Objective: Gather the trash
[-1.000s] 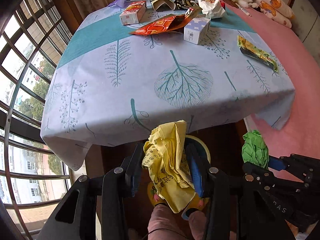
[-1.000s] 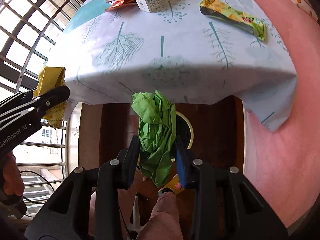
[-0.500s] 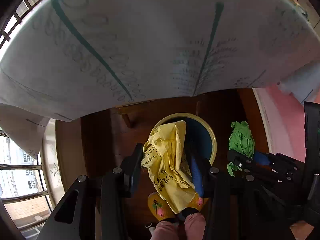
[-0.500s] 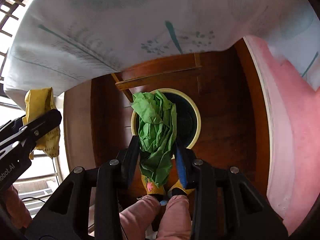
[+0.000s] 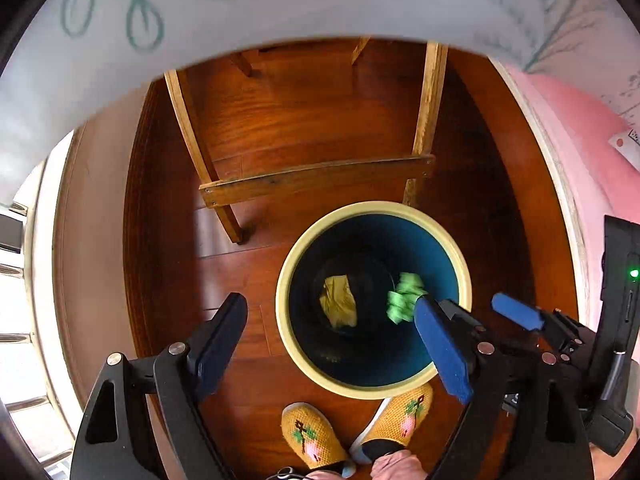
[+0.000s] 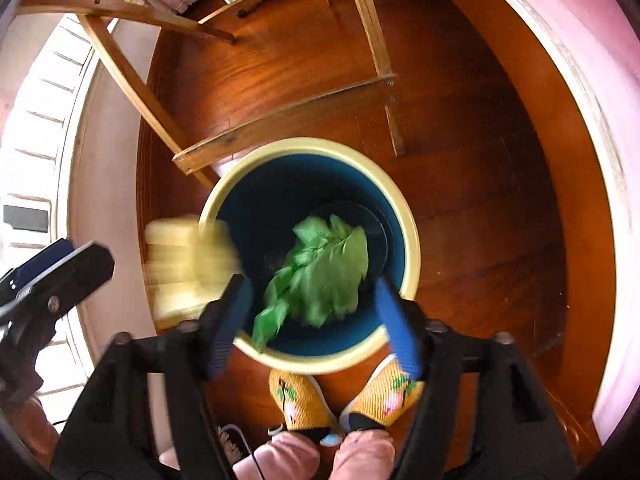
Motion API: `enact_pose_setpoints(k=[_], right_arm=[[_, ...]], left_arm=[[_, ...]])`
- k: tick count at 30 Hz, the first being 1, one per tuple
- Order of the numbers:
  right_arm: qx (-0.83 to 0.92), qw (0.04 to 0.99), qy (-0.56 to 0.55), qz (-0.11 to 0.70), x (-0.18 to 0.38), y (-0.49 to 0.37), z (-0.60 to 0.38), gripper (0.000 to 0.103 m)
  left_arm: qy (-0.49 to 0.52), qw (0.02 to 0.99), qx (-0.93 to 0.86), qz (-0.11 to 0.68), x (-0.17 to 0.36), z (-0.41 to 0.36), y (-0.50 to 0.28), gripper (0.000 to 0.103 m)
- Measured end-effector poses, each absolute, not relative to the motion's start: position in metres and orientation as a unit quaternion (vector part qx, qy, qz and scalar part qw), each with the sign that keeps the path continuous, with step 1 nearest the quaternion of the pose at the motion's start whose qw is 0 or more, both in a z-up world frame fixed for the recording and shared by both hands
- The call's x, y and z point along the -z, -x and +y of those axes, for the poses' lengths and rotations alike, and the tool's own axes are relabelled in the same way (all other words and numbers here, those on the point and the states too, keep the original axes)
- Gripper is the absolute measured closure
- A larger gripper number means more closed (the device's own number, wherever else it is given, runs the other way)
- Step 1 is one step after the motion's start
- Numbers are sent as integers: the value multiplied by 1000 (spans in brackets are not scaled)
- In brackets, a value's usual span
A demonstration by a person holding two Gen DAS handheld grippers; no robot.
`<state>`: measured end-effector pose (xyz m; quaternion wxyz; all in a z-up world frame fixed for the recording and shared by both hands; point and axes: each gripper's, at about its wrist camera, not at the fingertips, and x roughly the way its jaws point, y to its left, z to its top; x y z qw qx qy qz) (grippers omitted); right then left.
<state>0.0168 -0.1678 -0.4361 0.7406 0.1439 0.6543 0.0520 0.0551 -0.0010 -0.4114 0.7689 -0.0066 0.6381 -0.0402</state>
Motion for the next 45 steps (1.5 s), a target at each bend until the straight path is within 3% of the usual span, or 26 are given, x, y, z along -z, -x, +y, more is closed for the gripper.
enact_pose_setpoints(k=[8, 17, 38, 45], right_arm=[[-51, 762, -123, 633, 441, -13, -154, 27], [-43, 773, -127, 620, 367, -5, -158, 27], [-64, 831, -111, 541, 99, 43, -148, 27], [-49, 867, -73, 490, 11, 54, -138, 27]], left_arm=[[-1, 779, 36, 627, 395, 7, -49, 15], [-5, 787, 19, 617, 318, 13, -41, 15], [-6, 858, 61, 510, 34, 52, -5, 15], [0, 862, 81, 500, -26, 51, 0, 16]])
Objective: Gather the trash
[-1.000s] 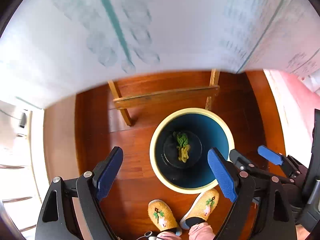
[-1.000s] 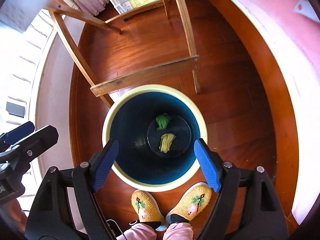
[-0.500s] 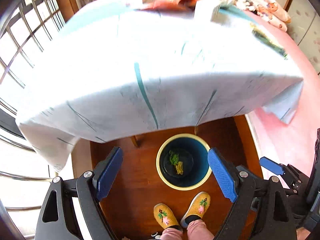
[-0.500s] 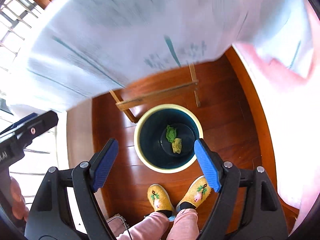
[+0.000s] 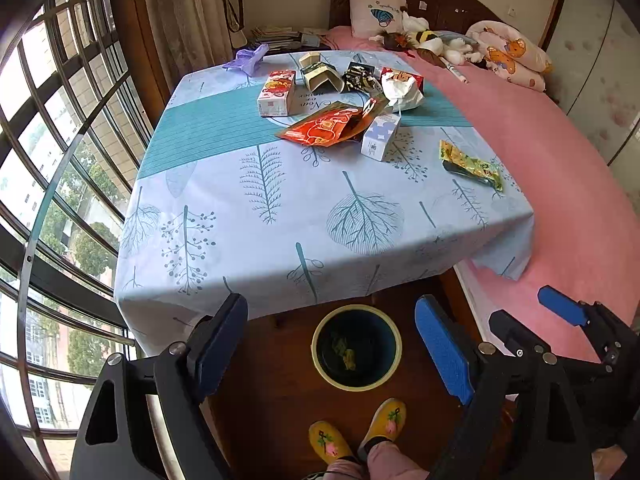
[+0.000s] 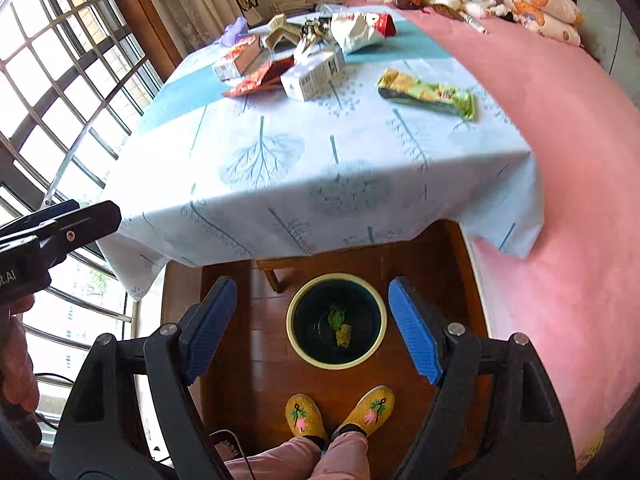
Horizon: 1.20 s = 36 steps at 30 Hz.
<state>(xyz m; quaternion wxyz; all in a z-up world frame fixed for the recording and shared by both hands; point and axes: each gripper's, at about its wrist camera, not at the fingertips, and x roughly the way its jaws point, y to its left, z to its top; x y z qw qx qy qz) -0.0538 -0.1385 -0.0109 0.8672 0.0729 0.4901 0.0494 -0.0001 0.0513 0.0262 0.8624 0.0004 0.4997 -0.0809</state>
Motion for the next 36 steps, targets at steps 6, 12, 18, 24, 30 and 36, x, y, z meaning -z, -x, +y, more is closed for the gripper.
enact_pose_setpoints(k=[6, 12, 18, 24, 30, 36], right_arm=[[-34, 899, -44, 434, -60, 56, -143, 27], [-26, 917, -16, 397, -104, 53, -153, 27], [-9, 914, -5, 406, -116, 34, -176, 27], [-15, 902, -2, 431, -83, -8, -208, 36], [-68, 884, 45, 460, -39, -81, -235, 36], [-149, 850, 113, 493, 9, -160, -244, 36]], left_arm=[[-2, 882, 100, 460, -69, 49, -5, 19], [-5, 886, 112, 450, -87, 42, -12, 19], [-1, 876, 122, 466, -82, 35, -27, 29], [-30, 877, 88, 472, -62, 18, -73, 30], [-45, 876, 40, 478, -41, 0, -146, 30], [-74, 862, 9, 501, -12, -14, -214, 30]])
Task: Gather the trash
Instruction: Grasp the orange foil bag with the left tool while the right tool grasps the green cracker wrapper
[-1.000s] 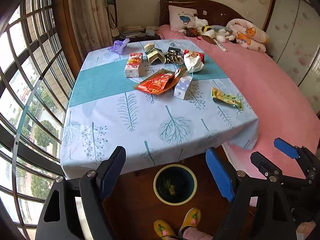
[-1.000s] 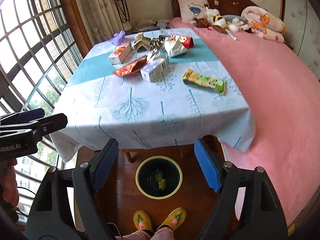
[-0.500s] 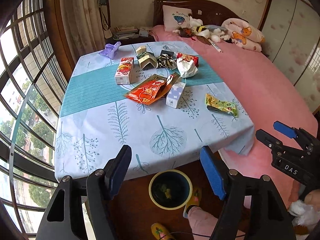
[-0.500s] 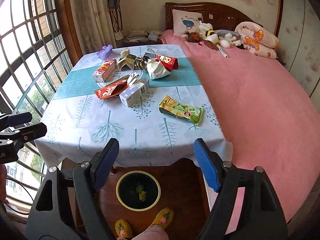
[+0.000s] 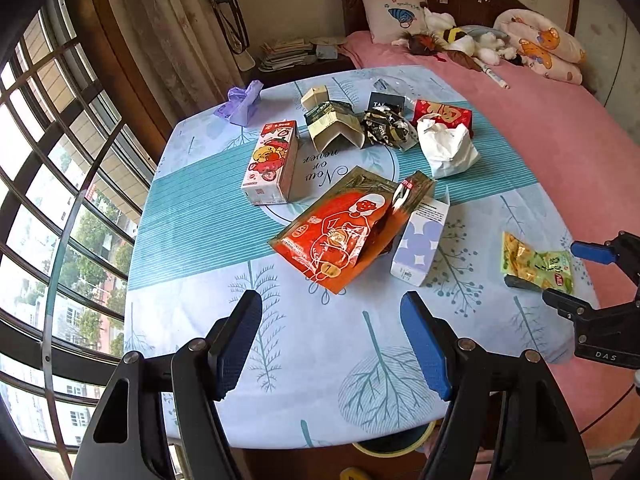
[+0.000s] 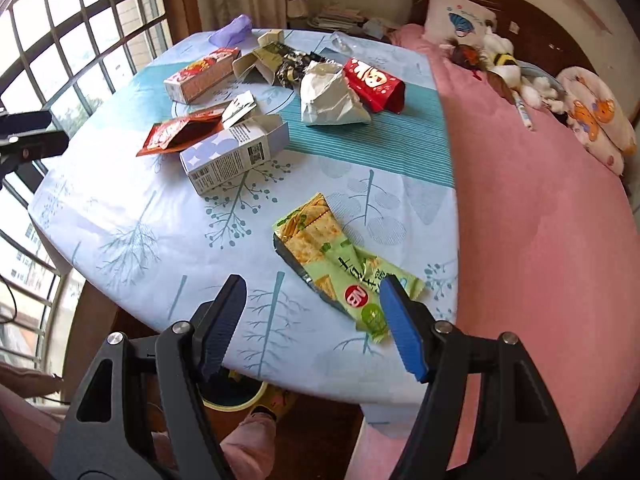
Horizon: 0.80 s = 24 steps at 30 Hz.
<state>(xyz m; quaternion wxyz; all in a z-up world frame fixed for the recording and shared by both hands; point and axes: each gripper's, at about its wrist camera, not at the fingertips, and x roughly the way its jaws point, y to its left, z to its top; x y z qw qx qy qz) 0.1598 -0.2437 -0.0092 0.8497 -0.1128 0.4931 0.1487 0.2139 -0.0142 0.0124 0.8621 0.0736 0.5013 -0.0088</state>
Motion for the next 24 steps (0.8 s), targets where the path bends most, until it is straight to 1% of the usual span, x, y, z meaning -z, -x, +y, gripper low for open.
enact_pose_setpoints(k=[7, 9, 12, 13, 16, 17, 18, 20, 22, 24], right_arm=[[-236, 805, 194, 509, 51, -211, -233, 36], [-255, 793, 212, 511, 60, -218, -232, 38], [-277, 777, 220, 521, 73, -228, -232, 47], [-281, 772, 222, 525, 78, -231, -233, 52], [-293, 771, 204, 527, 83, -240, -239, 57], [-292, 772, 204, 526, 84, -242, -241, 62], [-292, 772, 203, 526, 84, -245, -243, 65], [-289, 774, 197, 527, 86, -252, -248, 77], [-286, 776, 185, 531, 87, -260, -254, 84], [-287, 776, 163, 538, 88, -268, -260, 85]], left_arm=[[-83, 831, -5, 549, 25, -12, -253, 30], [-89, 826, -7, 557, 33, -12, -259, 30], [-99, 816, -6, 569, 47, -14, -268, 30], [-102, 813, -6, 573, 52, -15, -271, 30], [-107, 804, -3, 586, 66, -18, -281, 30], [-109, 800, -3, 589, 70, -18, -285, 30], [-110, 798, -3, 592, 74, -19, -288, 30], [-115, 794, -5, 597, 82, -20, -295, 30], [-118, 791, -5, 601, 89, -22, -302, 30], [-123, 787, -7, 604, 95, -23, -309, 30]])
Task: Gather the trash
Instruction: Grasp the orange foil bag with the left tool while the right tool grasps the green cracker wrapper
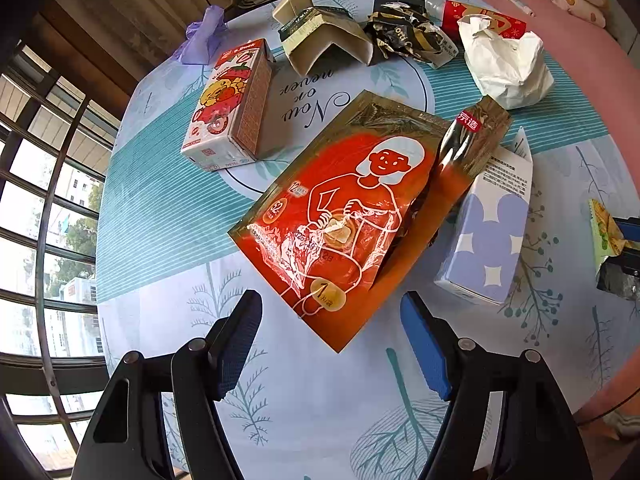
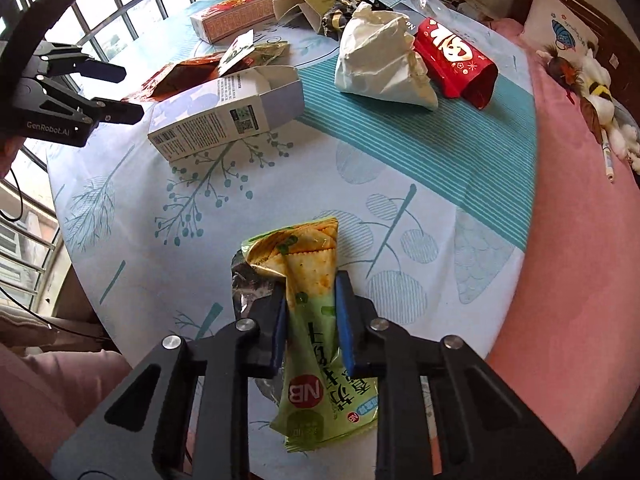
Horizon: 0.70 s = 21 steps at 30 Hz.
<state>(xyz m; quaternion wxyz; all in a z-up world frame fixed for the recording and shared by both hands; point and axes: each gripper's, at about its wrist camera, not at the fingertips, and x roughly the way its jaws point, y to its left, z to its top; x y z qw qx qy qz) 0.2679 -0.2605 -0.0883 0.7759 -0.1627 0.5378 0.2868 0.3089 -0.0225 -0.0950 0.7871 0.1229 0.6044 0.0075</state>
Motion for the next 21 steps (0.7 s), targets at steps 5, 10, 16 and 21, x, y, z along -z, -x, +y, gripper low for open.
enact_pose_setpoints(k=[5, 10, 16, 21], right_arm=[[-289, 778, 136, 541, 90, -280, -268, 85], [-295, 778, 119, 542, 92, -281, -270, 85], [-296, 776, 89, 549, 93, -295, -276, 85], [-297, 776, 75, 552, 92, -299, -266, 85]], left_arm=[[-130, 784, -7, 607, 107, -26, -326, 30], [-130, 787, -6, 603, 115, -29, -342, 30], [-121, 792, -5, 598, 116, -28, -363, 29], [-88, 791, -1, 606, 117, -19, -383, 29]])
